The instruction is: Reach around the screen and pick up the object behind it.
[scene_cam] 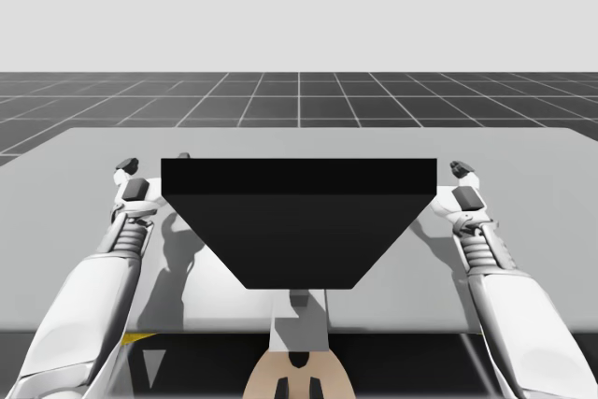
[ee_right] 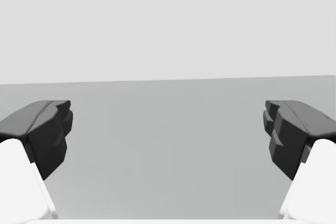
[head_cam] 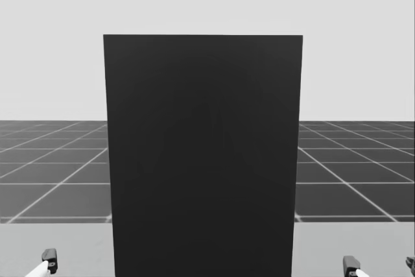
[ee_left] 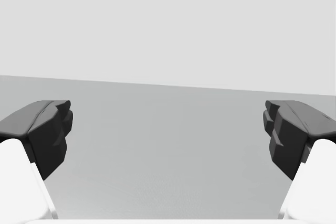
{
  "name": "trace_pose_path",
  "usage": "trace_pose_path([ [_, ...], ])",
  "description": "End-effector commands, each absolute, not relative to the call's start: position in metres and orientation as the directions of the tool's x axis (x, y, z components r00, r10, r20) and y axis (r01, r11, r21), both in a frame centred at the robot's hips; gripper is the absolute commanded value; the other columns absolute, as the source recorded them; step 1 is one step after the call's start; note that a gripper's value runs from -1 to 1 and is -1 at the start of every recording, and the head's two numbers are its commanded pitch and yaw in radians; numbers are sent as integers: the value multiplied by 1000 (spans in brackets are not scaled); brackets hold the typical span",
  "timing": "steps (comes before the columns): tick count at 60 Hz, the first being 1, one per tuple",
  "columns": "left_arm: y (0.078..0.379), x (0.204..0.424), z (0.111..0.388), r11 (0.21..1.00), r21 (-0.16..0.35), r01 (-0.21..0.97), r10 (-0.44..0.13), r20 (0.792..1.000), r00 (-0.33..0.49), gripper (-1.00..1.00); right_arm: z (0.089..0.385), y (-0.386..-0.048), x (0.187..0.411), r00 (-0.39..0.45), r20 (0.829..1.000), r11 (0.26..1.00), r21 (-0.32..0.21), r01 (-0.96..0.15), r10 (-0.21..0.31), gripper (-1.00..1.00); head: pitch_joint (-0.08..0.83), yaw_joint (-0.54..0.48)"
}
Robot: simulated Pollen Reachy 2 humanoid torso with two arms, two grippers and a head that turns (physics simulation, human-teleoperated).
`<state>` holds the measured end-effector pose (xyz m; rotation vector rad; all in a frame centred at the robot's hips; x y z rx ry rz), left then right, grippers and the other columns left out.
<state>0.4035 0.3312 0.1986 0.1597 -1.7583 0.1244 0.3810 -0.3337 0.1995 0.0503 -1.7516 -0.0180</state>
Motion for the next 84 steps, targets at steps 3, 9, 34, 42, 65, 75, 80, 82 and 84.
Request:
trace_pose_path([
  [3, 330, 403, 198, 984, 11, -176, -44, 981, -187, -1000, 200, -332, 377, -204, 977, 998, 55, -20, -58, -1000, -22, -15],
  [9, 329, 405, 195, 989, 31, -144, -51, 989, -142, -1000, 201, -333, 376, -148, 986, 988, 57, -145, -78, -1000, -19, -16],
  [34, 298, 361, 202, 813, 63, 579, 2, 994, -110, -1000, 205, -293, 340, -77, 984, 693, 58, -719, -162, -1000, 12, -29],
  [42, 295, 353, 197, 742, 83, 665, -62, 997, -55, -1000, 204, -287, 334, 46, 990, 662, 125, -739, -136, -1000, 23, -34],
  [65, 288, 353, 184, 702, 127, 700, -151, 988, -28, -1000, 170, -286, 354, 38, 991, 697, 119, -707, -131, -1000, 56, -69],
  [75, 286, 353, 183, 700, 136, 701, -159, 987, -33, -1000, 147, -268, 374, 16, 995, 694, 77, -716, -95, -1000, 69, -72],
  [80, 285, 353, 183, 700, 140, 700, -161, 986, -36, -1000, 138, -260, 382, 2, 998, 692, 50, -720, -70, -1000, 78, -70],
  [82, 285, 353, 183, 701, 140, 699, -162, 986, -35, -1000, 135, -258, 385, 3, 997, 690, 51, -722, -71, -1000, 82, -71],
  [84, 284, 354, 183, 700, 142, 700, -164, 986, -36, -1000, 132, -256, 388, -4, 998, 693, 42, -720, -65, -1000, 85, -72],
])
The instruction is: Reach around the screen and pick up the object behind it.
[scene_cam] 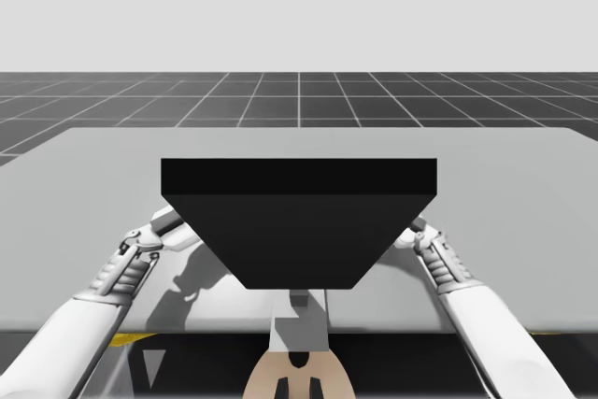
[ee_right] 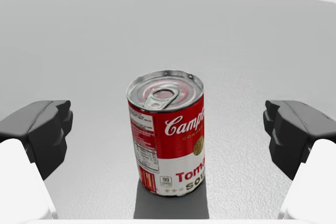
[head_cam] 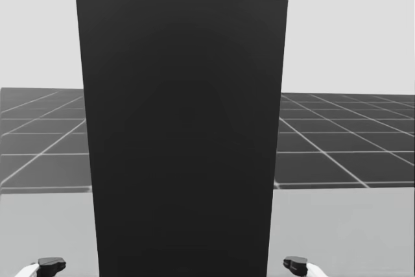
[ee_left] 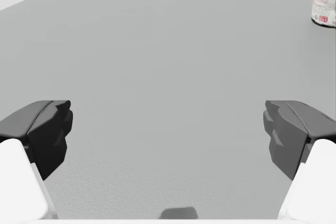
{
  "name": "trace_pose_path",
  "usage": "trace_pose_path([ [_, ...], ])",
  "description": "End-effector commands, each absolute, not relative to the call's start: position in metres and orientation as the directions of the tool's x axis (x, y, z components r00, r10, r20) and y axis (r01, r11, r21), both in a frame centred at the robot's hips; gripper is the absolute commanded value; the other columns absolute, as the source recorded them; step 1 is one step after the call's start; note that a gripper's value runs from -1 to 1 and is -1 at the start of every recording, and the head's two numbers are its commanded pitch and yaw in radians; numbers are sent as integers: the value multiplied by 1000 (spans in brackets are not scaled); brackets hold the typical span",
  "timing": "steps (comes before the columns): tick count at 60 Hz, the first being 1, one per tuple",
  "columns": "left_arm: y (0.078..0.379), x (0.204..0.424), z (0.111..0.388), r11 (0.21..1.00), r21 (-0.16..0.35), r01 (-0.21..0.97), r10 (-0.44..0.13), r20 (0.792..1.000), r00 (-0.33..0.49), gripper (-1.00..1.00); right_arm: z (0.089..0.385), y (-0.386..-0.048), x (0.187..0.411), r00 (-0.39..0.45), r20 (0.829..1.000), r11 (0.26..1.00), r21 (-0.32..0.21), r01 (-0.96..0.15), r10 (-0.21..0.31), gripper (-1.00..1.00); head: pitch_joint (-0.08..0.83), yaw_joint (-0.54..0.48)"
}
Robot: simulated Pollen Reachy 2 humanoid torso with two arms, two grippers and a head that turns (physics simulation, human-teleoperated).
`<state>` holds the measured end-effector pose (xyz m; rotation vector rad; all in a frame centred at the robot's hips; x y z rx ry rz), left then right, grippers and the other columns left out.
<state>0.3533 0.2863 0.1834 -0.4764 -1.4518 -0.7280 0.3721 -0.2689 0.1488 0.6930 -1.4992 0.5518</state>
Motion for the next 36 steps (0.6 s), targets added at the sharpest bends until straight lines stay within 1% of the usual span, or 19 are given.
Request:
trace_pose_path([
  [1, 284, 354, 183, 699, 143, 700, -165, 986, -37, -1000, 131, -255, 389, -9, 998, 695, 37, -718, -61, -1000, 86, -72],
  [2, 284, 354, 183, 699, 144, 701, -166, 985, -37, -1000, 129, -253, 391, 0, 998, 694, 39, -719, -55, -1000, 88, -73],
  [6, 283, 353, 183, 700, 147, 699, -169, 985, -37, -1000, 125, -249, 396, -7, 999, 696, 23, -718, -40, -1000, 93, -75],
  [7, 283, 353, 183, 699, 147, 700, -169, 985, -38, -1000, 122, -247, 398, -14, 1000, 701, 8, -713, -25, -1000, 96, -76],
  [10, 283, 353, 183, 699, 148, 699, -168, 985, -41, -1000, 118, -244, 402, 1, 999, 693, 28, -720, -39, -1000, 100, -76],
  [12, 283, 353, 183, 699, 148, 700, -168, 985, -41, -1000, 116, -244, 404, -9, 1000, 697, 13, -717, -28, -1000, 102, -77],
  [13, 283, 353, 183, 699, 148, 700, -167, 985, -41, -1000, 116, -243, 404, -5, 1000, 694, 16, -720, -28, -1000, 103, -77],
  [14, 283, 353, 183, 700, 147, 699, -166, 985, -42, -1000, 113, -242, 407, -1, 999, 690, 27, -723, -40, -1000, 106, -78],
  [16, 283, 353, 183, 701, 148, 697, -166, 985, -42, -1000, 111, -241, 408, -16, 999, 695, 10, -719, -31, -1000, 107, -79],
  [17, 283, 353, 184, 701, 148, 698, -165, 985, -43, -1000, 109, -240, 411, -32, 999, 699, -13, -715, -15, -1000, 108, -80],
  [20, 283, 353, 184, 701, 148, 697, -165, 985, -43, -1000, 107, -238, 414, -42, 999, 703, -13, -711, -24, -1000, 109, -81],
  [21, 283, 353, 184, 703, 150, 696, -166, 985, -44, -1000, 105, -236, 416, -42, 999, 711, -24, -703, -8, -1000, 109, -82],
  [23, 283, 352, 184, 702, 150, 696, -166, 985, -45, -1000, 104, -235, 418, -50, 999, 716, -33, -697, -2, -1000, 109, -82],
  [24, 282, 352, 184, 702, 150, 696, -166, 985, -45, -1000, 103, -233, 419, -43, 999, 712, -16, -702, -20, -1000, 109, -83],
  [27, 282, 352, 184, 704, 151, 694, -167, 985, -46, -1000, 101, -229, 423, -47, 999, 720, -28, -693, -6, -1000, 110, -83],
  [30, 282, 352, 184, 703, 152, 694, -166, 985, -47, -1000, 100, -226, 425, -40, 999, 719, -18, -694, -13, -1000, 110, -83],
  [33, 282, 352, 184, 705, 154, 693, -167, 985, -49, -1000, 98, -220, 428, -39, 999, 721, -27, -693, 0, -1000, 109, -85],
  [36, 282, 352, 184, 706, 156, 691, -168, 984, -51, -1000, 95, -213, 430, -27, 1000, 713, -22, -701, 4, -1000, 110, -88],
])
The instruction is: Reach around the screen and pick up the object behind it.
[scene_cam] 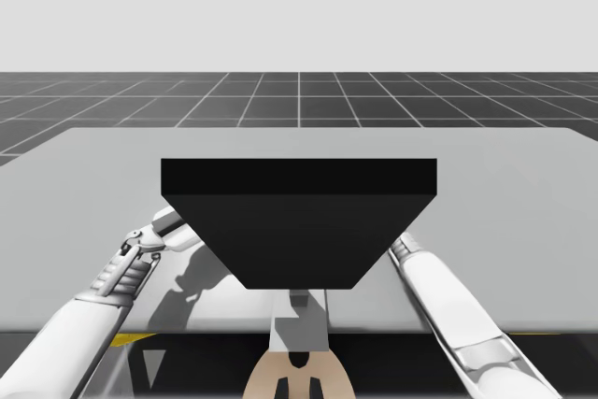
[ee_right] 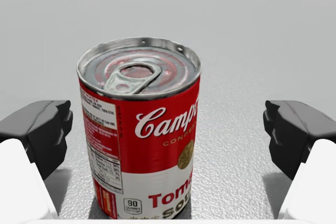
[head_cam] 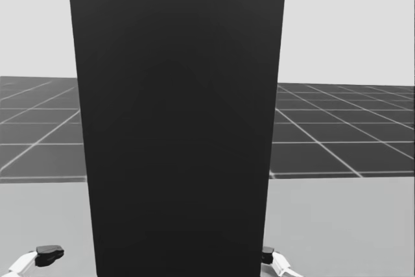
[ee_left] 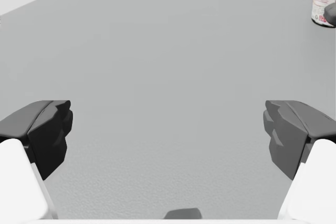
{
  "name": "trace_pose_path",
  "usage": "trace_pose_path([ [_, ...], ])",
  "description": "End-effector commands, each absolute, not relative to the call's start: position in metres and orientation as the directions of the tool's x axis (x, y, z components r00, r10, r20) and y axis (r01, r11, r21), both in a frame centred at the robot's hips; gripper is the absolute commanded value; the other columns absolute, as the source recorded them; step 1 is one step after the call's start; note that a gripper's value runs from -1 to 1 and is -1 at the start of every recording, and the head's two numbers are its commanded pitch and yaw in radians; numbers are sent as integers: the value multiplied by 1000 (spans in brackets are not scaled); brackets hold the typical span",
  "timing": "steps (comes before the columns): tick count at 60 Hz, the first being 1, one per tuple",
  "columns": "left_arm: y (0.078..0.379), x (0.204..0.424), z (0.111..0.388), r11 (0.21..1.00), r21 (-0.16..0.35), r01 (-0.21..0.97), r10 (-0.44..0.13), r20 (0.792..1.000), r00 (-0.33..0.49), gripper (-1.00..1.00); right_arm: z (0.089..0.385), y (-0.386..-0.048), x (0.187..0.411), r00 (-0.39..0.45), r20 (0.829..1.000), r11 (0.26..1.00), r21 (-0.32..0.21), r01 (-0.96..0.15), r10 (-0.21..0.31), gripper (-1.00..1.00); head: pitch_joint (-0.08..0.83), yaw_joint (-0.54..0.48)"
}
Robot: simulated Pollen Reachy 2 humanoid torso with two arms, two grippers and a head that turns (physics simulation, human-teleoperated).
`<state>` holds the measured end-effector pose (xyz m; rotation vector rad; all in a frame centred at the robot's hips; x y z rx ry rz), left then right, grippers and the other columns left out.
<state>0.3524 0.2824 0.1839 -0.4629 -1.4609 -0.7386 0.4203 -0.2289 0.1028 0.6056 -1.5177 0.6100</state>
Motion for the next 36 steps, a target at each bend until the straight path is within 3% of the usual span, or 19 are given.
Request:
trace_pose_path([
  [1, 282, 352, 184, 706, 156, 691, -168, 984, -51, -1000, 94, -212, 431, -25, 1000, 713, -24, -701, 9, -1000, 110, -88],
  [8, 283, 352, 185, 708, 158, 689, -166, 985, -55, -1000, 92, -202, 429, -30, 999, 690, -44, -723, 32, -1000, 111, -89],
  [9, 283, 352, 185, 710, 160, 686, -169, 984, -55, -1000, 92, -201, 428, -44, 998, 701, -56, -711, 35, -806, 112, -88],
  [11, 283, 352, 185, 710, 161, 686, -170, 984, -55, -1000, 93, -201, 426, -55, 998, 714, -63, -697, 35, -92, 112, -88],
  [12, 283, 352, 185, 710, 161, 686, -170, 984, -55, -1000, 93, -201, 426, -55, 998, 714, -63, -697, 35, -92, 112, -88],
  [13, 283, 352, 185, 710, 161, 686, -171, 984, -55, -1000, 93, -202, 425, -58, 998, 707, -68, -704, 38, 992, 113, -88],
  [29, 283, 352, 184, 713, 166, 681, -175, 983, -56, -1000, 94, -223, 417, -26, 998, 743, -62, -666, 59, 1000, 114, -93],
  [31, 283, 352, 185, 715, 167, 679, -176, 983, -57, -1000, 97, -230, 414, -38, 996, 755, -89, -650, 84, 1000, 113, -93],
  [36, 284, 352, 185, 718, 166, 676, -173, 983, -57, -1000, 109, -248, 408, -70, 994, 769, -114, -629, 90, 1000, 111, -90],
])
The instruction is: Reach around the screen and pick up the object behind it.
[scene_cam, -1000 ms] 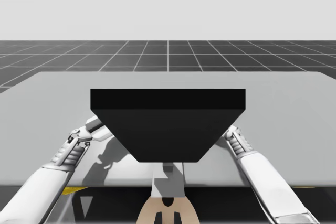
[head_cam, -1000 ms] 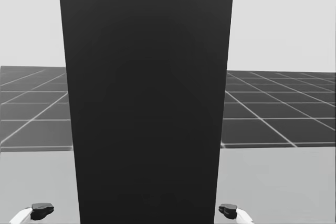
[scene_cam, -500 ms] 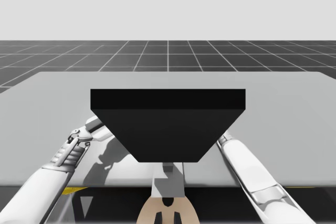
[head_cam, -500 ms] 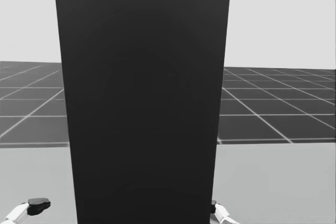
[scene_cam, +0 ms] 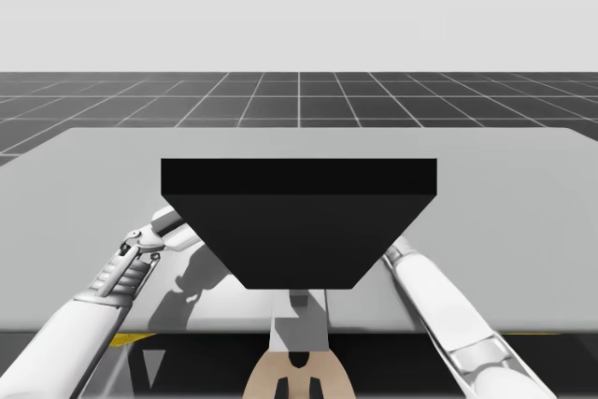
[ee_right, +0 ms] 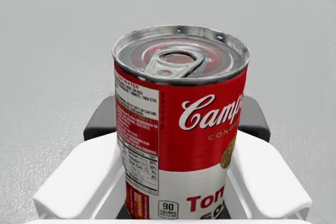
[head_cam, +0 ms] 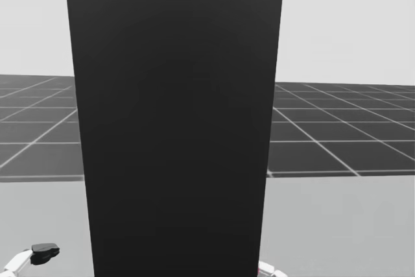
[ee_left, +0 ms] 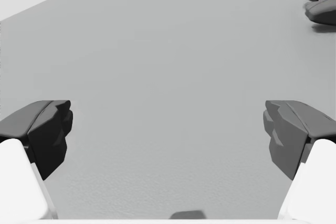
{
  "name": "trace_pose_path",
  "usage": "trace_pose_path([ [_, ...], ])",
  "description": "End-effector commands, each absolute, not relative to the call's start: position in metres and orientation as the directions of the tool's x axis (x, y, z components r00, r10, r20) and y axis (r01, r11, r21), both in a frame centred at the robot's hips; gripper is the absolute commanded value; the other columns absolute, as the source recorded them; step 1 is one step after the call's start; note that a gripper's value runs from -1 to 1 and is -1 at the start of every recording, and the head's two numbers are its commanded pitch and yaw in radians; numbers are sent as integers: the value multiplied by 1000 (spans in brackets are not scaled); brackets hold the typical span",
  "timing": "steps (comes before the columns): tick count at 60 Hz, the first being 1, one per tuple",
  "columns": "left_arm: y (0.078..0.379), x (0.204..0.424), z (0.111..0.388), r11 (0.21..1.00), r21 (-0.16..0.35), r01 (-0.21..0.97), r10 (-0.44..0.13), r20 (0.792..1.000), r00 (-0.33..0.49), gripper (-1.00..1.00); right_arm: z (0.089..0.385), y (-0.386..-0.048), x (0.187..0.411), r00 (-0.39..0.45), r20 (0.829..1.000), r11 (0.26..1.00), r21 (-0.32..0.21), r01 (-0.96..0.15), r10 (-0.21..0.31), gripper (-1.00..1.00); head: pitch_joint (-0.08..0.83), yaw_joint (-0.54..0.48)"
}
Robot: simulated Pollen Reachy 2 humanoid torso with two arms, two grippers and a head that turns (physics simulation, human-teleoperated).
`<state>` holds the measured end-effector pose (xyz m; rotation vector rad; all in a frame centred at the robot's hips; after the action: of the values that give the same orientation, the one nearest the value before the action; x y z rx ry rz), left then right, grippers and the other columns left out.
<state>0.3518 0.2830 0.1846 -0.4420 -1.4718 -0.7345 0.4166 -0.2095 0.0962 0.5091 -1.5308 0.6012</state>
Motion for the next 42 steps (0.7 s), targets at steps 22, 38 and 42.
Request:
trace_pose_path([
  [22, 285, 353, 185, 728, 166, 665, -174, 983, -56, -1000, 139, -331, 381, -139, 981, 857, -188, -480, 138, 1000, 105, -89],
  [38, 287, 355, 185, 736, 162, 657, -170, 984, -52, -1000, 155, -365, 380, -157, 975, 887, -207, -413, 154, 1000, 98, -88],
  [42, 288, 355, 185, 738, 161, 655, -170, 984, -51, -1000, 166, -374, 381, -173, 974, 898, -204, -390, 147, 1000, 98, -88],
])
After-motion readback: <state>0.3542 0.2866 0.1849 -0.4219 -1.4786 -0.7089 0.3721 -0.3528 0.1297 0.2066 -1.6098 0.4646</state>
